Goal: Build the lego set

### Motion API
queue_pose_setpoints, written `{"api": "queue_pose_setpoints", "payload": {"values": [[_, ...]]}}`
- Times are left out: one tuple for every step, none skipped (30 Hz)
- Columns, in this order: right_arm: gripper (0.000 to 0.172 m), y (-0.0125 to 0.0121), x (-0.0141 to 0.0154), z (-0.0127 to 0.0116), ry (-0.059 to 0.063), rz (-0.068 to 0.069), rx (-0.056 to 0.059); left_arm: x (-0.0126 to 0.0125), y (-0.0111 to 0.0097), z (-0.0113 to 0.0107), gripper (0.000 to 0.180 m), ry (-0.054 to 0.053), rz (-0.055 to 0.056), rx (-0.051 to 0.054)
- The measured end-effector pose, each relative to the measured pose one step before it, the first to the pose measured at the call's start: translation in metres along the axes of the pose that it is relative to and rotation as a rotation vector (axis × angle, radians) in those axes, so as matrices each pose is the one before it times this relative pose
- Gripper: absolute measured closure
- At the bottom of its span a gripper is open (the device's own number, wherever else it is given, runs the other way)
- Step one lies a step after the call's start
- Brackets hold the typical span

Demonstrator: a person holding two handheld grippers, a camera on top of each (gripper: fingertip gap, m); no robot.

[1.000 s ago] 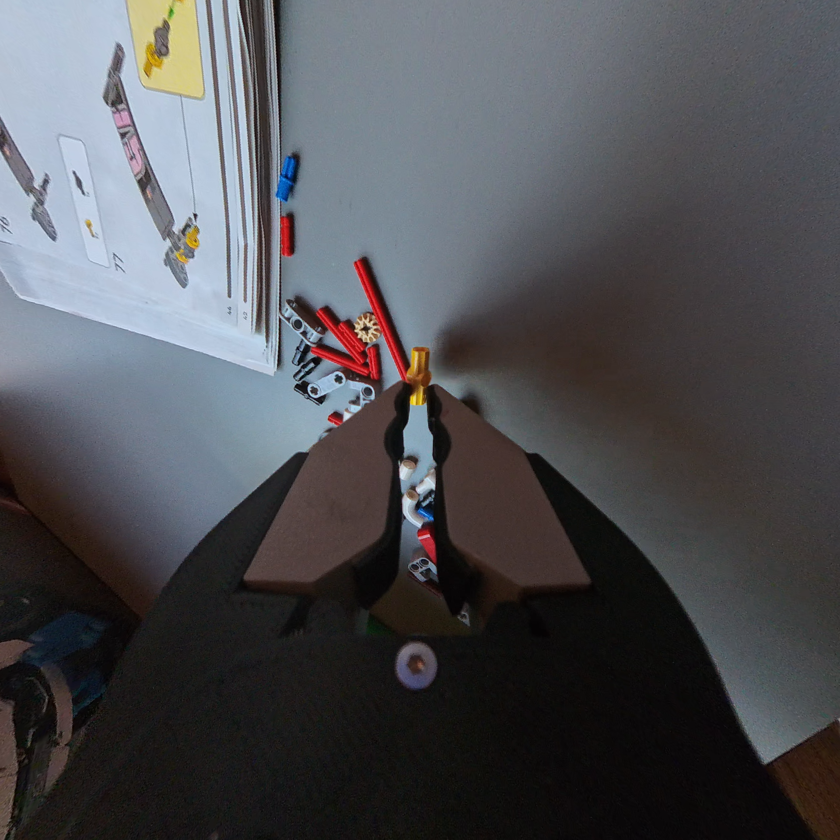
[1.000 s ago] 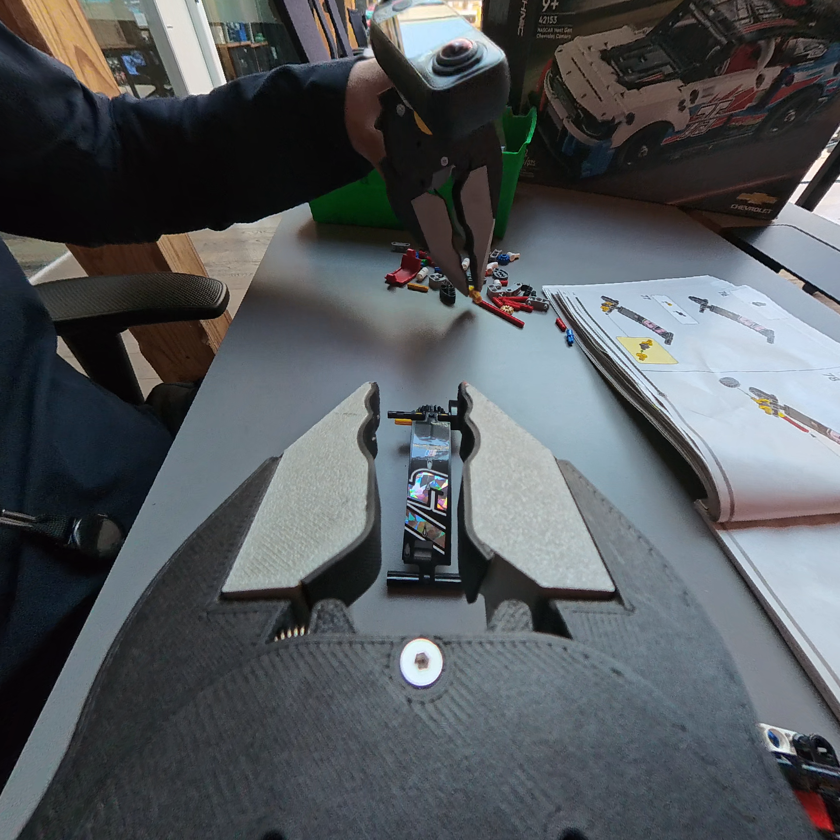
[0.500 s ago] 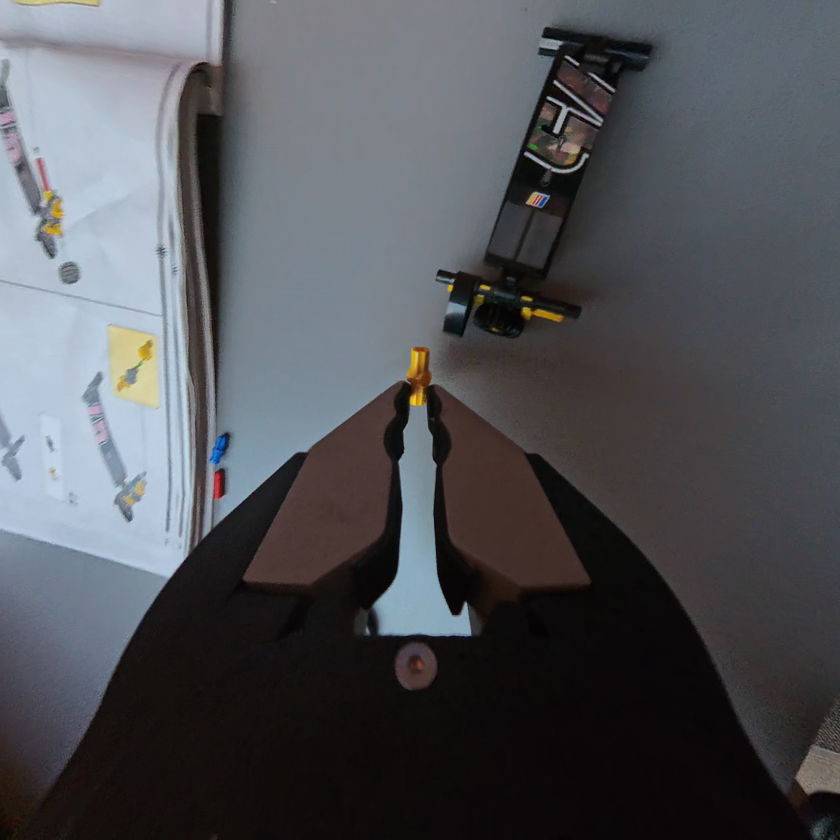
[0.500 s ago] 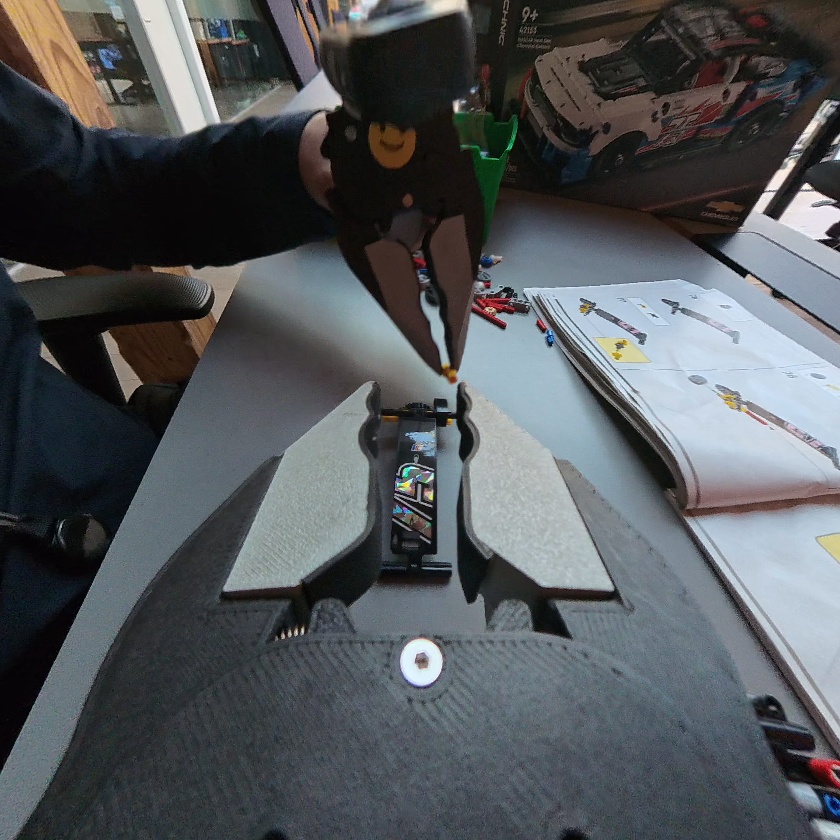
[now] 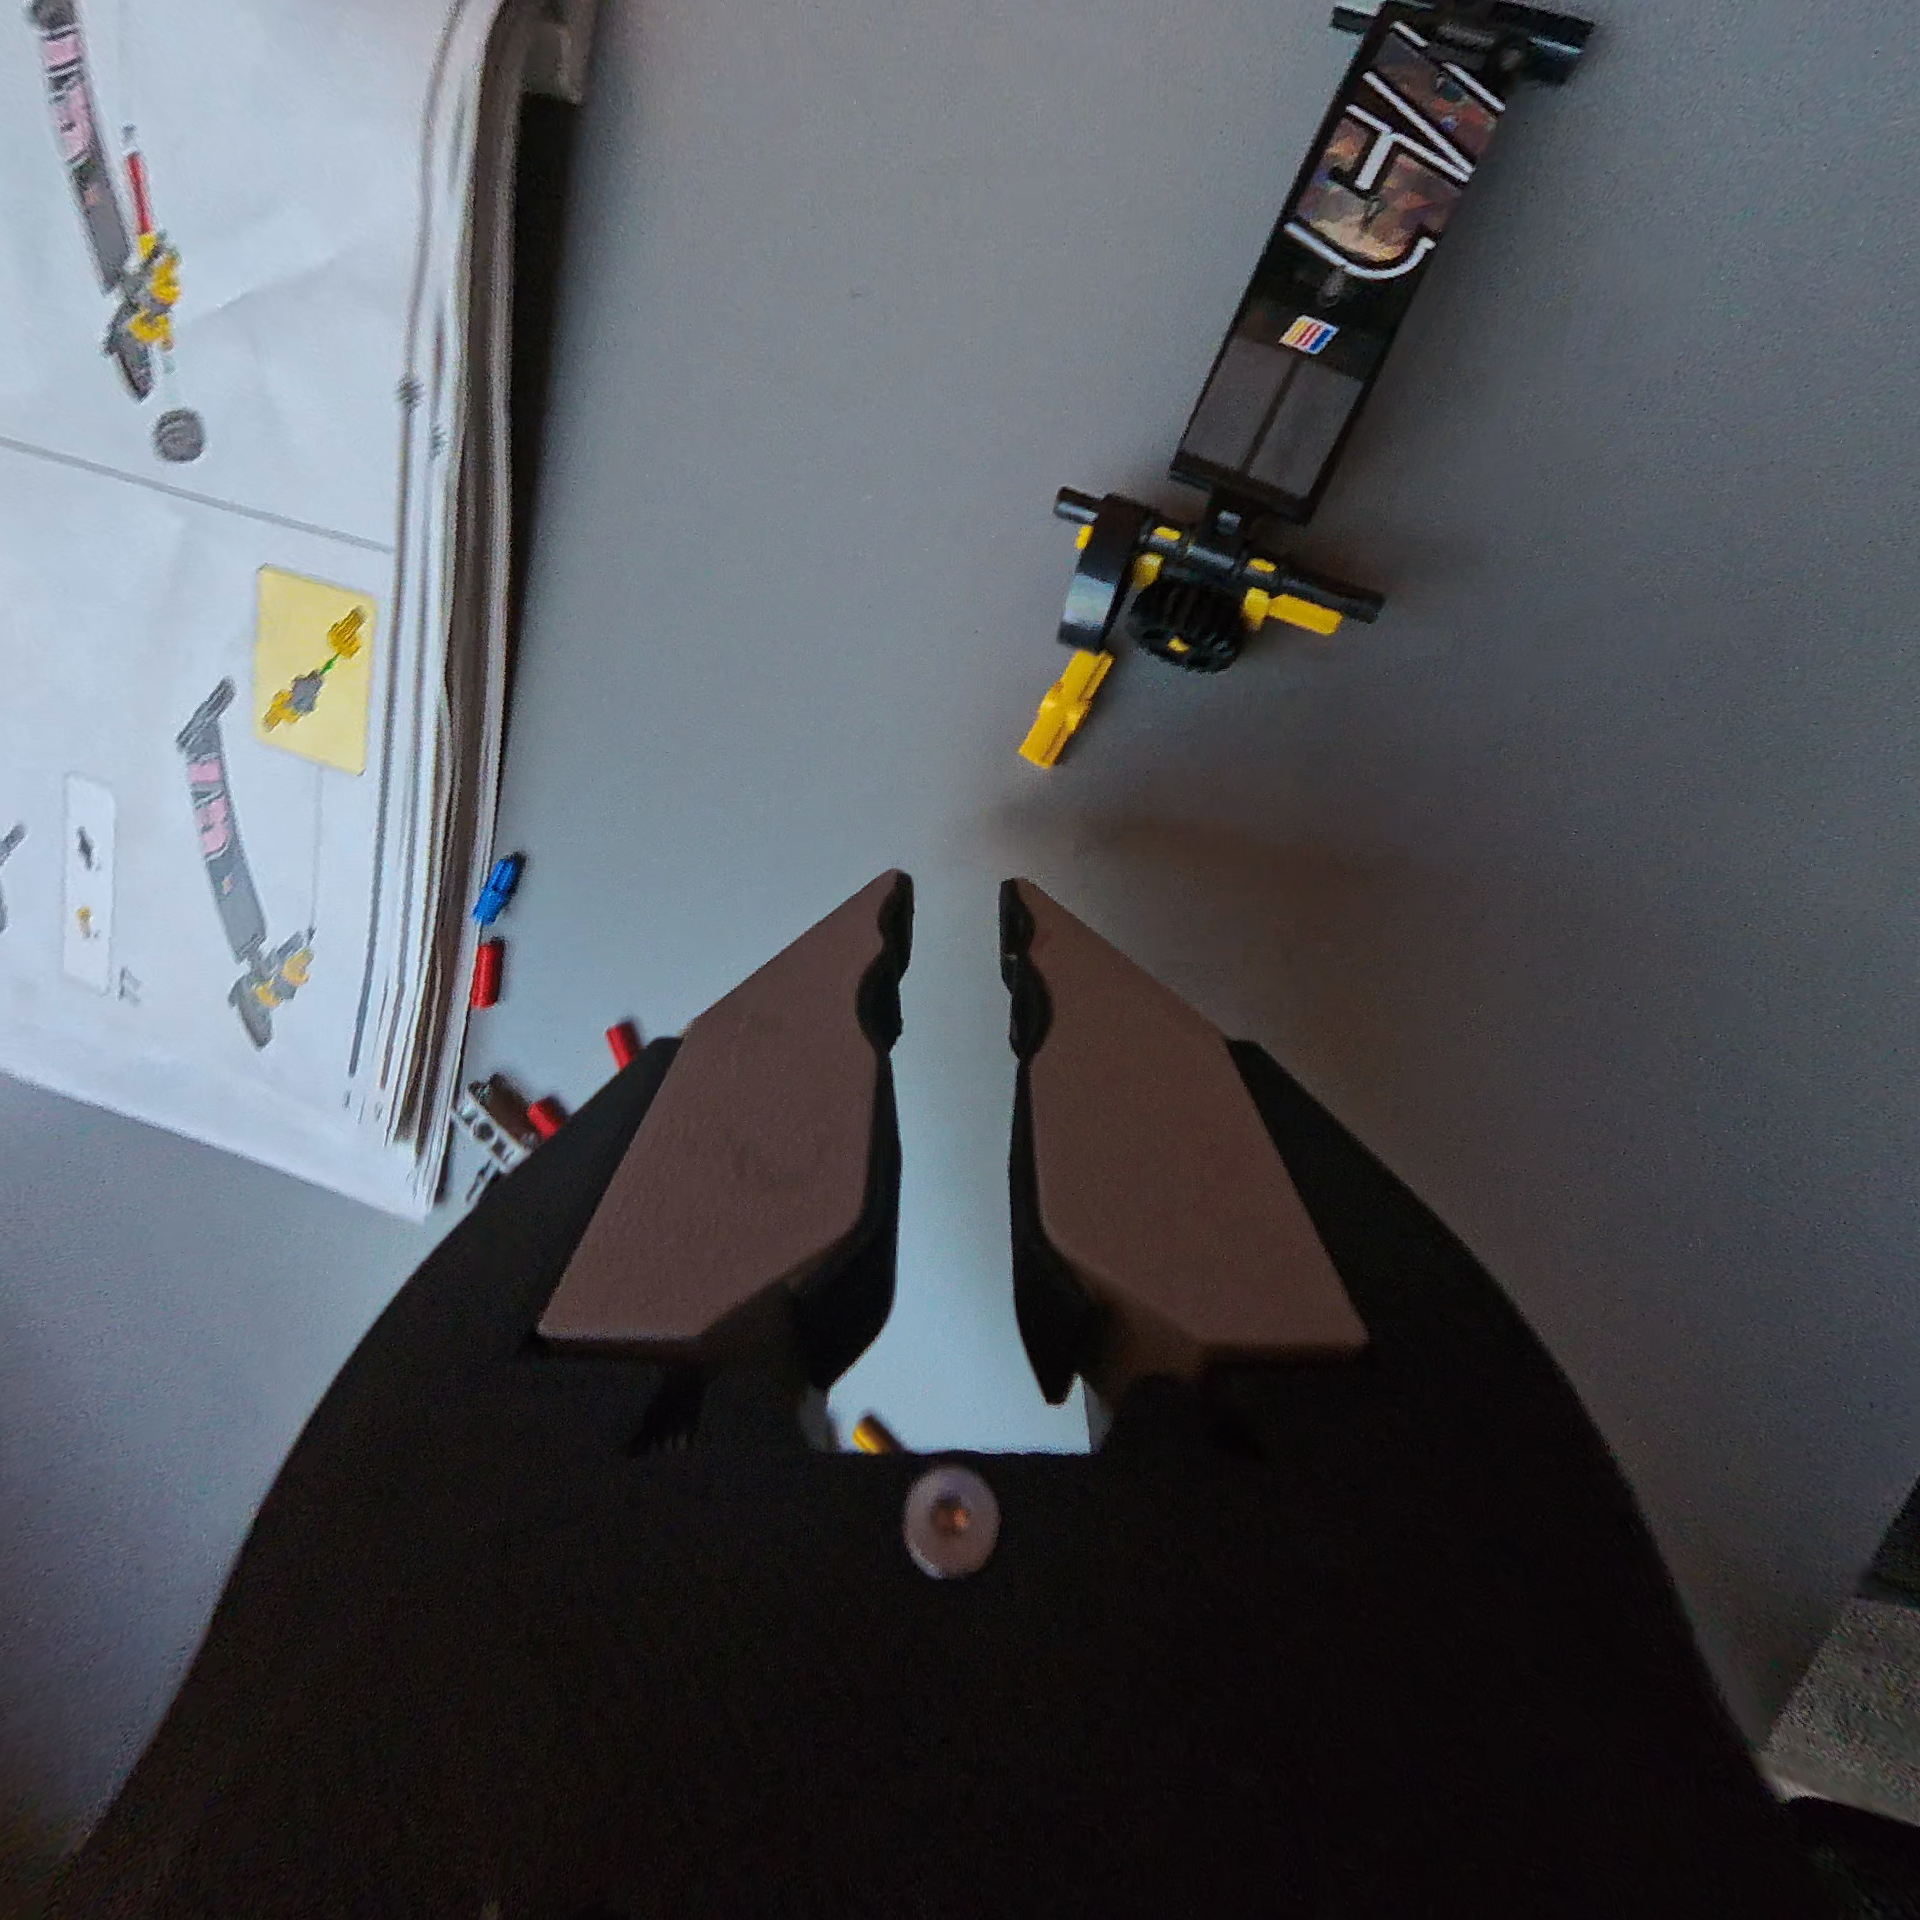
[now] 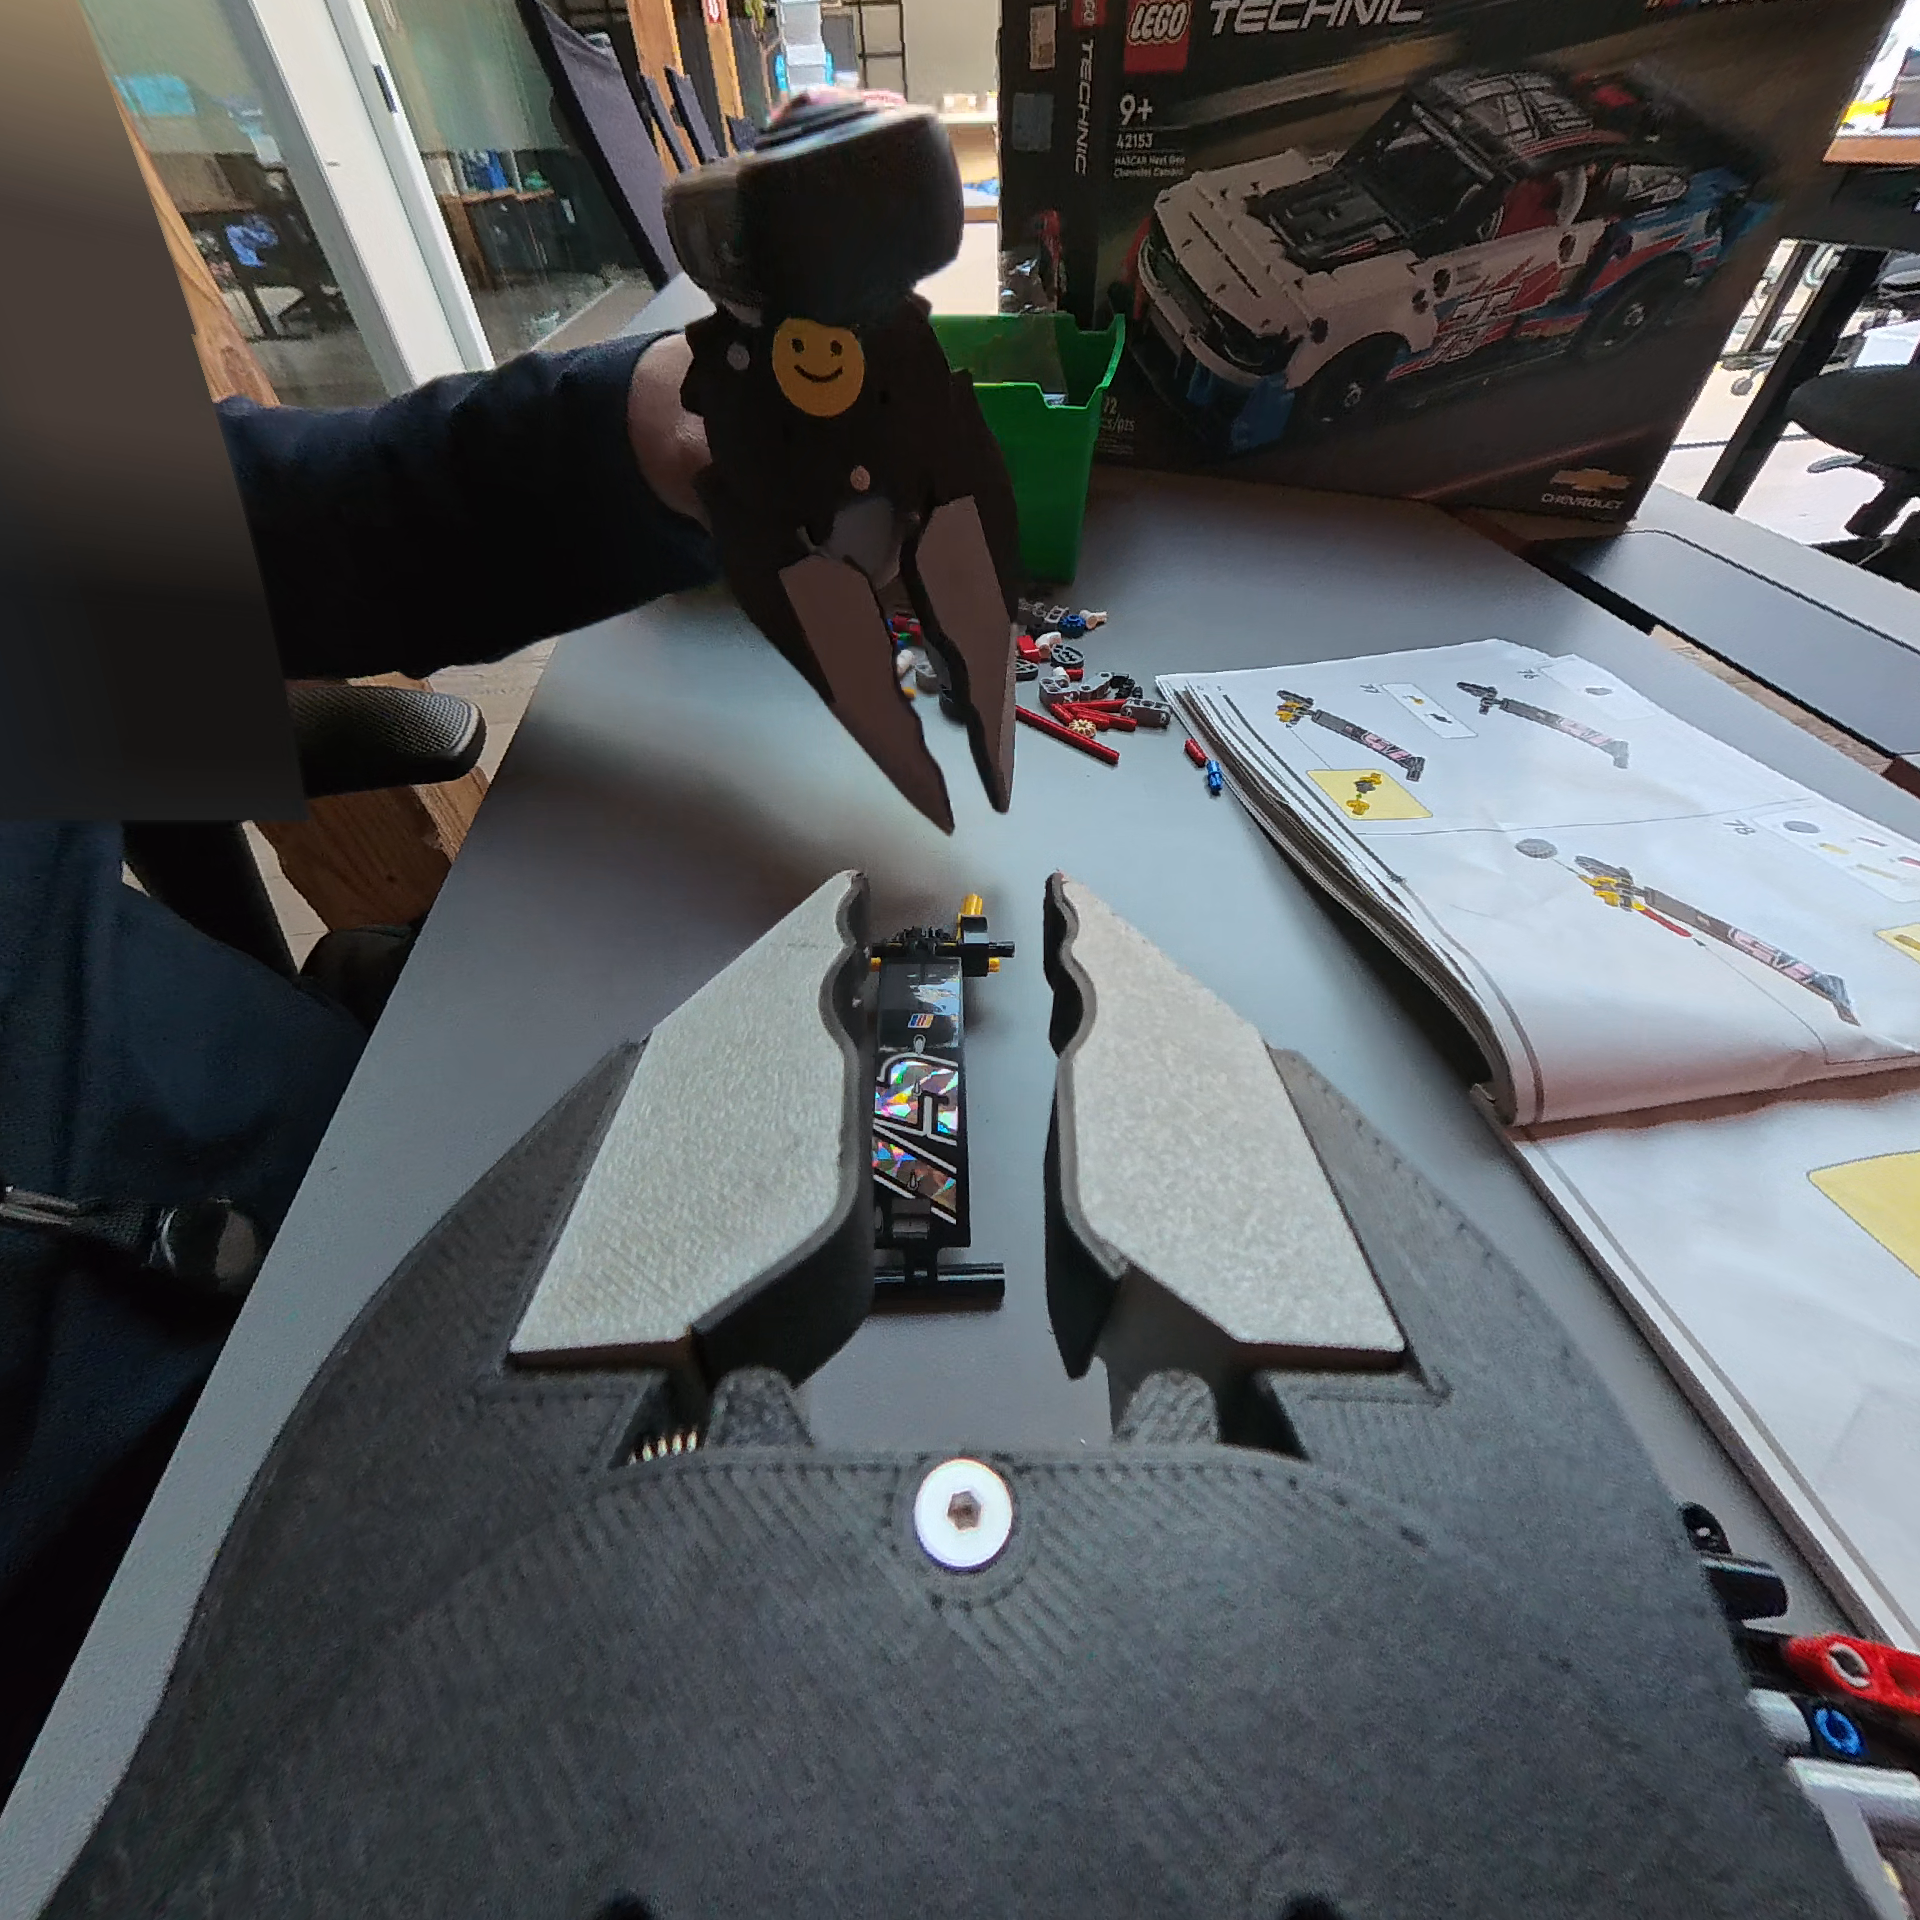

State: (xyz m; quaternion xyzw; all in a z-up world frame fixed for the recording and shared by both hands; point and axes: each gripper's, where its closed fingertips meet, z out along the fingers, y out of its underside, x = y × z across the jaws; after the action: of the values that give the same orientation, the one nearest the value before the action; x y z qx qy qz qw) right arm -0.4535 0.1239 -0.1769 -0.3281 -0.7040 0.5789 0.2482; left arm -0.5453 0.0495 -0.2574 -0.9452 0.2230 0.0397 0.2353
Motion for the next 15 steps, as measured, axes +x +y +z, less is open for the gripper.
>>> {"api": "queue_pose_setpoints", "payload": {"values": [[0.141,0.00026,0.00010,0.00013,0.0004,0.0002,-0.0015,-0.00295,0.00204,-0.00406,0.167,-0.0088,-0.0279,0.0159],[0.141,0.00018,0.00037,0.00003,0.0024,-0.0005,-0.0015,-0.00376,0.00168,-0.00381,0.168,-0.0109,-0.0386,0.0206],[0.141,0.00017,0.00051,-0.00002,0.0032,0.0000,-0.0013,-0.00457,0.00157,-0.00339,0.169,-0.0134,-0.0457,0.0240],[0.141,0.00030,0.00065,0.00005,0.0034,0.0014,-0.0018,-0.00454,0.00095,-0.00289,0.169,-0.0114,-0.0454,0.0269],[0.141,0.00056,0.00076,0.00013,0.0032,0.0025,-0.0024,-0.00480,0.00032,-0.00211,0.169,-0.0133,-0.0416,0.0296],[0.141,0.00087,0.00081,0.00032,0.0025,0.0033,-0.0036,-0.00526,-0.00026,-0.00115,0.169,-0.0165,-0.0392,0.0275],[0.141,0.00111,0.00063,0.00057,0.0022,0.0039,-0.0052,-0.00324,0.00149,-0.00012,0.168,-0.0052,-0.0271,0.0060],[0.141,0.00096,-0.00001,0.00061,0.0005,0.0024,-0.0048,-0.00373,0.00322,0.00014,0.165,-0.0125,-0.0123,-0.0119],[0.141,0.00082,-0.00024,0.00059,0.0013,-0.0007,-0.0042,-0.00536,0.00271,-0.00002,0.165,-0.0291,-0.0061,-0.0124],[0.141,0.00087,0.00008,0.00058,0.0041,-0.0032,-0.0064,-0.00333,0.00029,-0.00024,0.165,-0.0212,-0.0017,-0.0013],[0.141,0.00078,0.00012,0.00031,0.0064,-0.0063,-0.0075,0.00028,-0.00198,-0.00005,0.165,-0.0011,0.0000,0.0086],[0.141,0.00076,0.00073,0.00023,0.0102,-0.0083,-0.0074,0.00133,-0.00337,0.00009,0.165,0.0052,-0.0004,0.0116],[0.142,0.00103,0.00132,-0.00009,0.0138,-0.0074,-0.0083,0.00070,-0.00419,0.00085,0.165,0.0026,-0.0013,0.0098],[0.141,0.00130,0.00201,-0.00027,0.0151,-0.0041,-0.0085,-0.00007,-0.00552,0.00164,0.164,-0.0009,-0.0007,0.0074],[0.141,0.00103,0.00112,-0.00036,0.0079,-0.0011,-0.0051,-0.00067,-0.00809,0.00263,0.162,-0.0037,0.0017,0.0081]]}}
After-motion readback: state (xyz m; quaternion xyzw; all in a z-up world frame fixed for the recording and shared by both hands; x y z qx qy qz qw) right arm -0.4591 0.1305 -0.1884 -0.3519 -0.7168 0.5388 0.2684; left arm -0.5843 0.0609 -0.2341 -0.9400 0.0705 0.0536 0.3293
